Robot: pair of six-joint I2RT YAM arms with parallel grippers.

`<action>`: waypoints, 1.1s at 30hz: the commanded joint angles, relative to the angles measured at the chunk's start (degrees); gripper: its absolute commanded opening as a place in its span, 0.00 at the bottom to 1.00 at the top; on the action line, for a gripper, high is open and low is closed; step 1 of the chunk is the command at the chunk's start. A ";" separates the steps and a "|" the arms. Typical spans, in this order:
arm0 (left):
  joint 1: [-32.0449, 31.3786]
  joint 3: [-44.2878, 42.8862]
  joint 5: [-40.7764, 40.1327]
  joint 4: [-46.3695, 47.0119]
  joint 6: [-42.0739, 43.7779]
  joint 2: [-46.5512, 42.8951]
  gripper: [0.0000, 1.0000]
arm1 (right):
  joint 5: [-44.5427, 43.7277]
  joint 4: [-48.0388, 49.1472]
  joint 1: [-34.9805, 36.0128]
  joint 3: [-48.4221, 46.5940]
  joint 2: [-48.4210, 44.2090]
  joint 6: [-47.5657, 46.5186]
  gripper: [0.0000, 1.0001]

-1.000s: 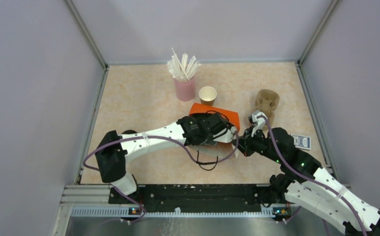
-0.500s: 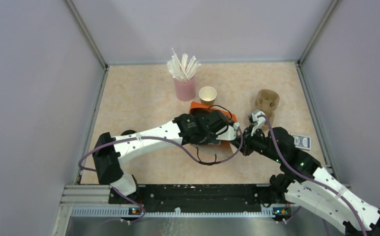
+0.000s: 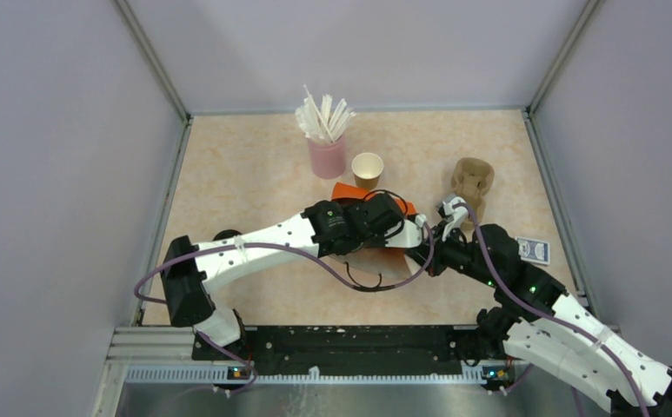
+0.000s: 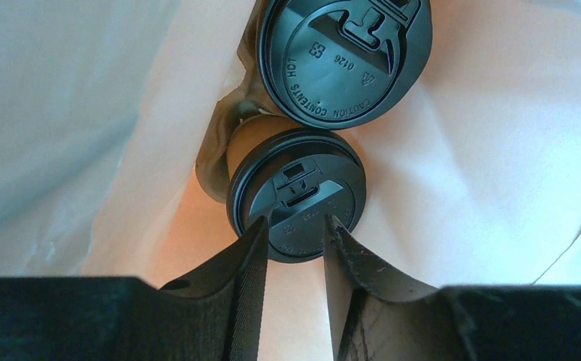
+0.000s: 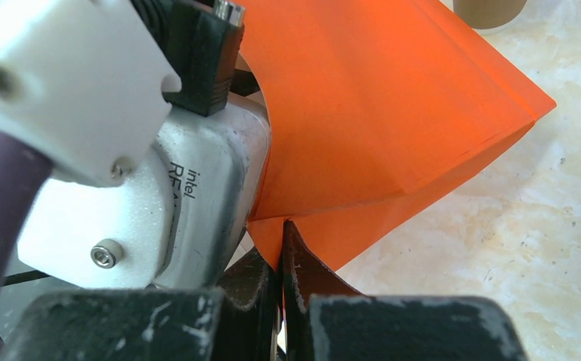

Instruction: Pack the takeout coffee

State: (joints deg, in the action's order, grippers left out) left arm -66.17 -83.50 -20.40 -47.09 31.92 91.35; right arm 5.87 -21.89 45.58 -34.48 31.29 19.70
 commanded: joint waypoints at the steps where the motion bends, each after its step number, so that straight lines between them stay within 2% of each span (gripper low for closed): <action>1: -0.99 1.17 0.12 2.01 1.83 -1.94 0.35 | 2.13 3.85 0.58 -0.30 0.15 0.36 0.00; 11: -0.98 3.75 1.12 3.57 1.38 -2.27 0.21 | 2.22 3.42 0.56 -0.78 -0.08 0.27 0.00; 16: -0.89 5.88 -0.08 6.65 2.98 -1.65 0.04 | 2.20 2.87 0.60 -1.19 -0.22 0.33 0.00; 18: -0.89 5.93 0.16 6.65 2.98 -1.07 0.01 | 2.22 2.69 0.56 -1.18 -0.40 0.31 0.00; 33: -0.03 8.58 -6.56 13.81 5.42 0.93 0.00 | 2.83 2.68 0.58 -0.87 -1.42 0.73 0.00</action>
State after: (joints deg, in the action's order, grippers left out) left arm -66.13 -76.18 -24.14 -37.43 35.81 89.91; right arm 5.10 -23.97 45.58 -34.48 30.30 19.62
